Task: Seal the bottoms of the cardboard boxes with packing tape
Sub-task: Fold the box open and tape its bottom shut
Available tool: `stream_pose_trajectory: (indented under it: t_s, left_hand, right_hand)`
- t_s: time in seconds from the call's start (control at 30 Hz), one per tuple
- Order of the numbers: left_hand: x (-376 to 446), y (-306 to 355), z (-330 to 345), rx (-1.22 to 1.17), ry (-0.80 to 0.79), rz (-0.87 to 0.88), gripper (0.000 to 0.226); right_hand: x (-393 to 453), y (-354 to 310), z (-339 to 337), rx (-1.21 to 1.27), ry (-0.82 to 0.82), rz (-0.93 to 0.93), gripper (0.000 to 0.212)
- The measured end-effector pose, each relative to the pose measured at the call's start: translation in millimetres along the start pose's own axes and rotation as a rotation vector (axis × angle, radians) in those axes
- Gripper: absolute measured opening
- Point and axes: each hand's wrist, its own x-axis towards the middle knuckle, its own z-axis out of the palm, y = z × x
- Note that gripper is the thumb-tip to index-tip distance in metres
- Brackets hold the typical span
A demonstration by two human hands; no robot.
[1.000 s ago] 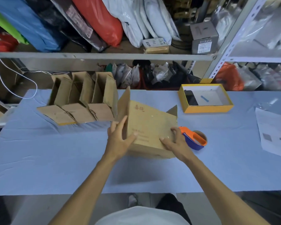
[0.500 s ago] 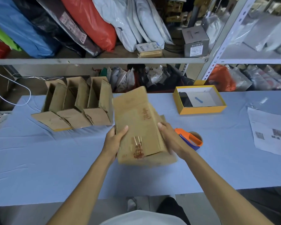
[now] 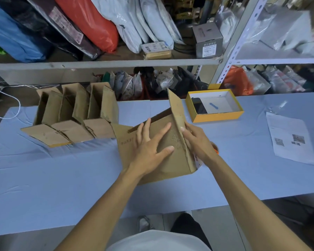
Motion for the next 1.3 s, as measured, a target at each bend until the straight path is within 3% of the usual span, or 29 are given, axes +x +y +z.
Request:
stream_pose_trajectory:
  t_s: [0.1, 0.2, 0.27, 0.37, 0.5, 0.6, 0.7, 0.8, 0.9, 0.97, 1.03, 1.2, 1.3]
  left_hand:
    - [18, -1, 8, 0.112, -0.018, 0.020, 0.069]
    - [38, 3, 26, 0.212, -0.038, 0.029, 0.071]
    - [43, 6, 47, 0.279, -0.104, 0.028, 0.069]
    - [37, 2, 79, 0.455, -0.201, -0.025, 0.076]
    - [38, -6, 91, 0.600, -0.020, -0.213, 0.099]
    - [46, -10, 96, 0.669, -0.009, -0.277, 0.086]
    - [57, -4, 105, 0.664, 0.013, -0.294, 0.067]
    - [66, 5, 116, 0.659, 0.049, -0.311, 0.061]
    - [81, 18, 127, 0.622, 0.088, -0.368, 0.061]
    - [93, 29, 132, 0.590, 0.085, -0.430, 0.064]
    - [106, 38, 135, 0.564, 0.069, -0.473, 0.066]
    - [128, 64, 141, 0.430, 0.009, -0.501, 0.056]
    - [125, 74, 131, 0.138, 0.014, -0.444, 0.039]
  right_hand:
    - [-7, 4, -22, 0.170, -0.120, 0.034, 0.054]
    - [-10, 14, -29, 0.258, -0.230, 0.086, 0.042]
    - [-7, 25, -15, 0.247, -0.215, 0.121, 0.041]
    - [0, 51, 7, 0.063, -0.202, 0.126, 0.050]
    - [12, 93, -15, -0.211, 0.013, 0.188, 0.032]
    - [23, 122, -41, -0.511, 0.124, 0.158, 0.029]
    - [35, 138, -55, -0.702, 0.010, 0.163, 0.035]
    - [44, 147, -60, -0.863, -0.131, 0.047, 0.051]
    - [48, 151, -67, -0.674, -0.184, -0.054, 0.047]
    - [50, 151, -75, -0.694, -0.262, -0.048, 0.068]
    - [54, 151, -88, -0.751, -0.235, -0.077, 0.084]
    - [54, 139, -126, -0.310, -0.057, 0.085, 0.064]
    - [35, 128, -142, -0.209, 0.000, 0.052, 0.054]
